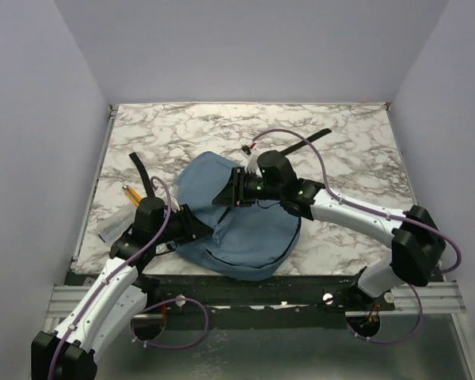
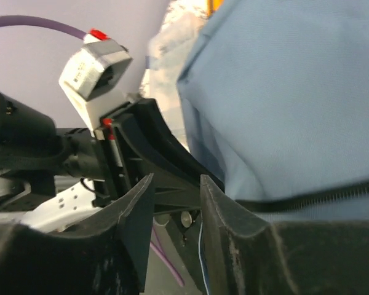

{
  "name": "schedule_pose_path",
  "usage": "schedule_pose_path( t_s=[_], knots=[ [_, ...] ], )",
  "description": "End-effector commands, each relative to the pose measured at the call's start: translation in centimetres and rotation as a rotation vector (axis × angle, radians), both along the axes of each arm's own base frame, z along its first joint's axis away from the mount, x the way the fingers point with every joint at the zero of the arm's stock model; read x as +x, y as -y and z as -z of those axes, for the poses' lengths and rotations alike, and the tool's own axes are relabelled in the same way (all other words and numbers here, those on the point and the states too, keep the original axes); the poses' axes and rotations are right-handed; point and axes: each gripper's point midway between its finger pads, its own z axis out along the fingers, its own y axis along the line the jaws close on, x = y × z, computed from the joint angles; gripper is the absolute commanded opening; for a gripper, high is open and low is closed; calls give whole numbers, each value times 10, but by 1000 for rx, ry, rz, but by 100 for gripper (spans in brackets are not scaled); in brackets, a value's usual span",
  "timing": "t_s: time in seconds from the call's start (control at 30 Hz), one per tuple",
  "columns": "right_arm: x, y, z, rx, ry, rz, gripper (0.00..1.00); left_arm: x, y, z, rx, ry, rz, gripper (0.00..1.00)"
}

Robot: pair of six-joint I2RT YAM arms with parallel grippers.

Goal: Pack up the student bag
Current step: Zip the student bag at the center of the board.

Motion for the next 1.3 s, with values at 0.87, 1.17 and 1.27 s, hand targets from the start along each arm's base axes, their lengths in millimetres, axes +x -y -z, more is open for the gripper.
schedule_pose_path(
  t_s=[0.87,1.17,1.27],
  knots=[
    [-39,17,87,-270,-267,468,5,-21,18,-15,-107,1,153,18],
    [-61,16,50,23,-75,257,1,-9,22,-48,-73,59,205,31],
    [-71,9,41,126,-7,160,1,-7,26,-48,-66,43,242,30]
  ],
)
